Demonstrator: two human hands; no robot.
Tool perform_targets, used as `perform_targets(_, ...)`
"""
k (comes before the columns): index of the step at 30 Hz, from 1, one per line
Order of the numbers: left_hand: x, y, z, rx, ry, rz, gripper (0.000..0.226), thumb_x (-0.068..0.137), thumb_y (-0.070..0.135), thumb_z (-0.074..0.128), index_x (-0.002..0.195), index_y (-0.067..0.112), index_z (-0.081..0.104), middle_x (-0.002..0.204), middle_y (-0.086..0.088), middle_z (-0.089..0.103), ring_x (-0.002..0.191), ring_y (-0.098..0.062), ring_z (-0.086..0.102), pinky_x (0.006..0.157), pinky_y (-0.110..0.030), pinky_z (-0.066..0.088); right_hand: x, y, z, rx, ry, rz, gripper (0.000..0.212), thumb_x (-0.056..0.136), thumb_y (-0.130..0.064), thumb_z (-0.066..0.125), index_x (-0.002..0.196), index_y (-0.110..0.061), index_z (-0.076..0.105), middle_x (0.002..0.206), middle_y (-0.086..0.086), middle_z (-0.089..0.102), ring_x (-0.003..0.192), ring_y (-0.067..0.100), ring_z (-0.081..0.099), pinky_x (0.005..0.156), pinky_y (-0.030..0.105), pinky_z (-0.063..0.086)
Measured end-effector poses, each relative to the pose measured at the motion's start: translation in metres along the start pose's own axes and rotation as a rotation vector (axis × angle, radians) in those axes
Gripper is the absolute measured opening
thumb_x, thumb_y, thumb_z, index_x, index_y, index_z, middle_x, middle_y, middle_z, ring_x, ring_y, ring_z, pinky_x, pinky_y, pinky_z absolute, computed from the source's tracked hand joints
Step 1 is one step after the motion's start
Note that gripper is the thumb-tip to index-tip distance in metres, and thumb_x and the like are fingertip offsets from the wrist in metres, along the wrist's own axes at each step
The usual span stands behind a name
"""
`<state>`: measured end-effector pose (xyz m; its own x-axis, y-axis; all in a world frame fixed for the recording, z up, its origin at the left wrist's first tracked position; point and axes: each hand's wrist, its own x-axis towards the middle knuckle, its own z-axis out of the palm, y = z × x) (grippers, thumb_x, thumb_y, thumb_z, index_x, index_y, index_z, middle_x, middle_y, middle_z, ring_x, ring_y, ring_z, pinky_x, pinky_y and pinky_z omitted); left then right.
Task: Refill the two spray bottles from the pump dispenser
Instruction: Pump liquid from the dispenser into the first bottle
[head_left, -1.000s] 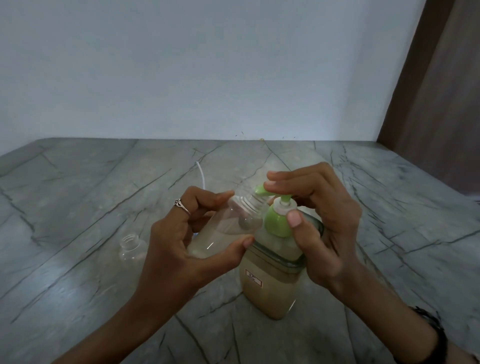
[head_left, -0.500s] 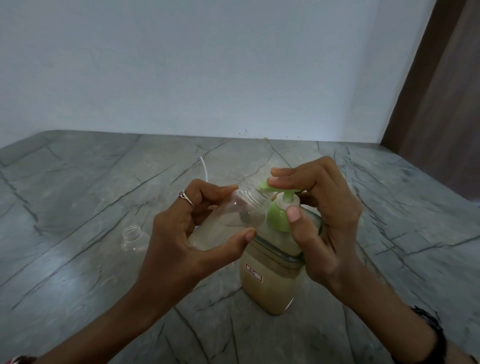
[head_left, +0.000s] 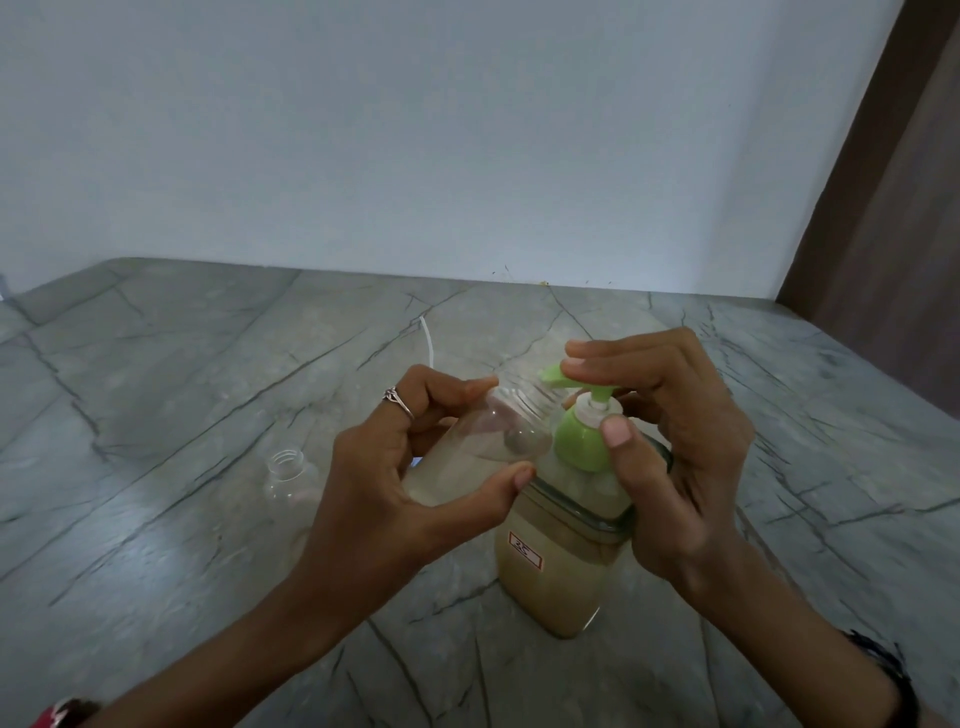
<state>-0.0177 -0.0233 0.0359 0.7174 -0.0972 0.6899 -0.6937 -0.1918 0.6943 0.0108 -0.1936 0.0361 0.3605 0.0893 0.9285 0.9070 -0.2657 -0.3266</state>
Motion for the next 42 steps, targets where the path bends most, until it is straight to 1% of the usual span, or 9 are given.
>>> perform_targets(6,-0.002,-0.001,-0.001,0.023,0.003,-0.01,0.038,0.06,0.033,0.076,0.094,0.041,0.059,0.099,0.015,0.069,0.088,-0.004,0.068,0.072,-0.017,0.053,0.0,0.0,0.0,0.01,0.008,0.022,0.021,0.081,-0.016,0.045,0.094,-0.014,0.061,0.093,-0.007,0.059,0.092,0.002,0.061,0.07,0.015,0.046)
perform_targets(11,-0.001,-0.002,-0.002,0.039,-0.017,-0.012,0.037,0.061,0.035,0.075,0.093,0.04,0.059,0.1,0.015,0.069,0.09,-0.005,0.068,0.075,-0.017,0.053,0.006,-0.003,0.001,-0.027,0.02,0.03,0.021,0.079,-0.016,0.048,0.071,-0.004,0.063,0.067,0.005,0.053,0.067,0.018,0.06,0.068,0.017,0.051)
perform_targets(16,-0.002,0.0,-0.002,0.027,-0.02,-0.008,0.039,0.061,0.034,0.075,0.095,0.044,0.058,0.099,0.015,0.069,0.089,-0.005,0.068,0.072,-0.015,0.053,0.002,-0.001,-0.001,-0.006,0.02,0.012,0.019,0.082,-0.017,0.044,0.085,-0.014,0.062,0.078,-0.005,0.056,0.087,0.004,0.062,0.07,0.017,0.049)
perform_targets(21,-0.002,-0.001,-0.001,0.051,-0.013,0.01,0.035,0.064,0.033,0.074,0.095,0.031,0.059,0.1,0.014,0.068,0.09,-0.005,0.068,0.071,-0.016,0.053,-0.003,-0.002,0.0,0.023,0.008,-0.003,0.024,0.082,-0.016,0.042,0.098,-0.011,0.06,0.099,-0.002,0.058,0.096,0.004,0.058,0.075,0.015,0.045)
perform_targets(24,-0.003,-0.001,-0.001,0.022,-0.009,-0.002,0.035,0.064,0.032,0.074,0.095,0.034,0.059,0.099,0.016,0.068,0.09,-0.004,0.068,0.07,-0.015,0.053,-0.005,0.001,0.0,0.044,-0.004,0.0,0.028,0.082,-0.016,0.043,0.104,-0.009,0.06,0.103,-0.003,0.058,0.1,0.005,0.057,0.077,0.015,0.044)
perform_targets(28,-0.003,-0.002,-0.001,0.022,-0.006,-0.003,0.035,0.063,0.032,0.075,0.095,0.028,0.059,0.098,0.014,0.069,0.088,-0.005,0.068,0.069,-0.013,0.052,-0.003,0.001,0.001,0.063,0.019,0.006,0.028,0.083,-0.016,0.043,0.104,-0.01,0.06,0.101,-0.003,0.059,0.099,0.005,0.058,0.079,0.016,0.044)
perform_targets(35,-0.003,-0.003,-0.001,0.04,0.002,0.016,0.035,0.064,0.032,0.074,0.095,0.032,0.059,0.1,0.013,0.068,0.09,-0.005,0.067,0.071,-0.014,0.052,-0.002,0.001,0.0,0.023,0.022,0.004,0.024,0.083,-0.017,0.044,0.098,-0.011,0.061,0.096,-0.004,0.058,0.096,0.002,0.059,0.074,0.013,0.044)
perform_targets(40,-0.003,-0.001,0.0,0.033,0.003,0.0,0.035,0.063,0.033,0.075,0.094,0.035,0.059,0.099,0.012,0.068,0.089,-0.006,0.067,0.073,-0.017,0.053,0.007,-0.004,0.0,-0.011,0.038,-0.007,0.013,0.082,-0.017,0.047,0.081,-0.013,0.059,0.071,0.006,0.055,0.073,0.012,0.061,0.067,0.017,0.051)
perform_targets(42,-0.004,0.0,0.0,0.033,-0.007,-0.005,0.036,0.063,0.034,0.075,0.095,0.035,0.059,0.099,0.011,0.068,0.089,-0.007,0.068,0.073,-0.018,0.054,0.008,-0.005,0.001,-0.013,0.051,-0.01,0.013,0.083,-0.017,0.046,0.078,-0.013,0.058,0.07,0.003,0.053,0.071,0.01,0.06,0.065,0.021,0.053)
